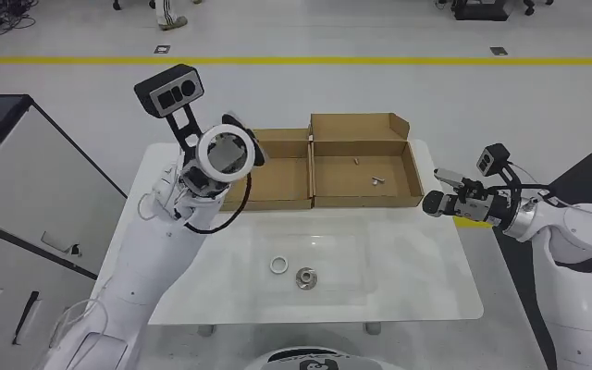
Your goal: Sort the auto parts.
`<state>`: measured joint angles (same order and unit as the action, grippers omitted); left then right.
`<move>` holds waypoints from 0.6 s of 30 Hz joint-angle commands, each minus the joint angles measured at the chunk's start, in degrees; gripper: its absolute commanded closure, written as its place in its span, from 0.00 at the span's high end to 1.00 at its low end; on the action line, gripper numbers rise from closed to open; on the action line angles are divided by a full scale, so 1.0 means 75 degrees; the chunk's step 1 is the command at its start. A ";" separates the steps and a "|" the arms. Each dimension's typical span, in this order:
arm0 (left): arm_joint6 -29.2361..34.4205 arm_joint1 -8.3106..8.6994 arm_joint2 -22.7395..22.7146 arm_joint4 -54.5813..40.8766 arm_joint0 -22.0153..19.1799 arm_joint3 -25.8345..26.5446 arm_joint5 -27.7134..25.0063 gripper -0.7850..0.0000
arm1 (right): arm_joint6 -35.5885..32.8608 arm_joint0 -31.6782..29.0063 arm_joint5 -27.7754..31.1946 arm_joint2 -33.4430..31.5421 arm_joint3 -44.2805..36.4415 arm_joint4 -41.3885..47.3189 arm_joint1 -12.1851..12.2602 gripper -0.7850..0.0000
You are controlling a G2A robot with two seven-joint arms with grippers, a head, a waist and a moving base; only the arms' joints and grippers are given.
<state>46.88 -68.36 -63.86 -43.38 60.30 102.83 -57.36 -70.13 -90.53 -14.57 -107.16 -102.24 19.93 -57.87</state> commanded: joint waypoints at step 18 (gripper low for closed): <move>-0.0273 -0.0305 0.0065 -0.1540 0.0103 0.0485 -0.0086 0.00 | 0.0000 0.0000 0.0000 0.0000 0.0000 0.0000 0.0000 1.00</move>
<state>44.02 -70.50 -63.18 -54.37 61.08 106.69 -58.00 -70.13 -90.53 -14.57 -107.16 -102.24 19.93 -57.87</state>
